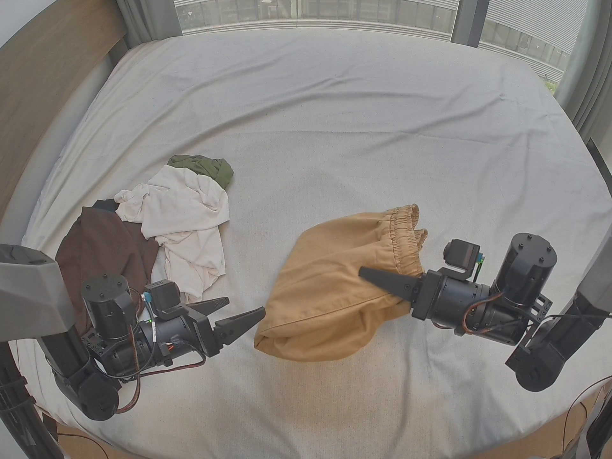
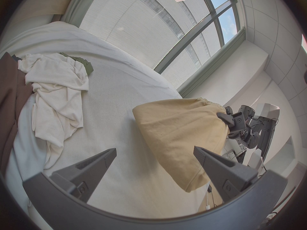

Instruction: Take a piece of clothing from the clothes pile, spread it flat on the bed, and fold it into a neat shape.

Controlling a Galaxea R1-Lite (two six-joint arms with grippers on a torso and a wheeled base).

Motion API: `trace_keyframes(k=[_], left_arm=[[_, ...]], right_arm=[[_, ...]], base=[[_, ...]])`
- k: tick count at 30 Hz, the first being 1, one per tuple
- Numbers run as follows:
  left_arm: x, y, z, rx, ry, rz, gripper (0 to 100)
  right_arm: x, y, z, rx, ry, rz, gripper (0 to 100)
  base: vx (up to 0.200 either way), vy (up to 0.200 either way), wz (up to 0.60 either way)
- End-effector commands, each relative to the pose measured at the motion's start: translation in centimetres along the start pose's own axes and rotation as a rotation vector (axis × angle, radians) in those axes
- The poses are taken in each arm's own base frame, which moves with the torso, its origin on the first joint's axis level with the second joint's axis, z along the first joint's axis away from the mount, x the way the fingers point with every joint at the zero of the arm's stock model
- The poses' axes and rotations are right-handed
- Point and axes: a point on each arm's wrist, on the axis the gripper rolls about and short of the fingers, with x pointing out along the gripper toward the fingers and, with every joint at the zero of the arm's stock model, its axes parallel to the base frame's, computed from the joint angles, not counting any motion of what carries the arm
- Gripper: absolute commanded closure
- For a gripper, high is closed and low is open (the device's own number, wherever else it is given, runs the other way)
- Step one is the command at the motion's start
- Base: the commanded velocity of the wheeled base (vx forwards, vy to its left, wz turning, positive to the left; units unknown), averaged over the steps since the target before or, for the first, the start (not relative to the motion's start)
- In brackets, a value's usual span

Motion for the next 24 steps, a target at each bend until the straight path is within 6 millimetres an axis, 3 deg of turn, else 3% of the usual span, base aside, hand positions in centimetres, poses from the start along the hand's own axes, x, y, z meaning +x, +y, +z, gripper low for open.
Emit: trace_keyframes(k=[1, 19, 24], left_arm=[[-0.6, -0.4, 0.8, -0.013, -0.029, -0.006, 0], [-1.2, -0.9, 1.5, -0.022, -0.058, -0.019, 0], [-1.2, -0.9, 1.5, -0.022, -0.058, -0.019, 0]], right_arm=[[1.3, 0.4, 1.7, -0.014, -0.027, 0.018, 100], [5.0, 1.1, 8.0, -0.034, -0.074, 0.007, 100], [6.0, 0.8, 8.6, -0.033, -0.074, 0.005, 100]], base=[[0.0, 0.0, 0.0], [0.0, 0.0, 0.0], [0.0, 0.0, 0.0]])
